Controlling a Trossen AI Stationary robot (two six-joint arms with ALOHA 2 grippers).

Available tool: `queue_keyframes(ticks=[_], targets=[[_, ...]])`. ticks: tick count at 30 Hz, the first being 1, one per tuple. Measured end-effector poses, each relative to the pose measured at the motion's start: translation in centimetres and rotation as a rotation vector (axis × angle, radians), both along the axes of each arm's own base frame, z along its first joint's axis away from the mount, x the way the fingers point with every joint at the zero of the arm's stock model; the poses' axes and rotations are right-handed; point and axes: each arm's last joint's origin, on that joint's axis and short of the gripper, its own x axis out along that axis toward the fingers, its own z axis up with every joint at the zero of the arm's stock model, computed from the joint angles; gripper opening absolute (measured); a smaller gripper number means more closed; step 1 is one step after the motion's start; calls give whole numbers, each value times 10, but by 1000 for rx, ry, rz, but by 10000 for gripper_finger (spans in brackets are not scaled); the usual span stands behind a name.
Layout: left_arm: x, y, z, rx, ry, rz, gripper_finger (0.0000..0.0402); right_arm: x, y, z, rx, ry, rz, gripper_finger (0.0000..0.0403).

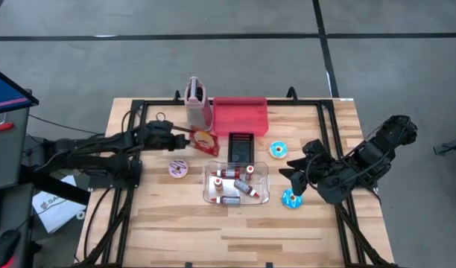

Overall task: Pick & Place Food Item
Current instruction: Put the red popcorn bag into the red bin

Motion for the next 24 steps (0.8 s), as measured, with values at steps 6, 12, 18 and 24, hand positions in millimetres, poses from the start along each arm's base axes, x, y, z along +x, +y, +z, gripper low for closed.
queue_keyframes(ticks=[6, 12, 18, 24], targets=[[-4, -15, 15, 40, -96, 2, 0, 0, 0, 0, -8, -4, -3, 212], [-1, -29, 32, 102, -149, -14, 0, 0, 0, 0, -19, -10, -8, 212], [5, -43, 54, 175, -194, -28, 0, 1, 0, 1, -15, -16, -7, 212], [12, -57, 84, 216, -279, -46, 0, 1, 1, 1, -18, -14, -3, 212]])
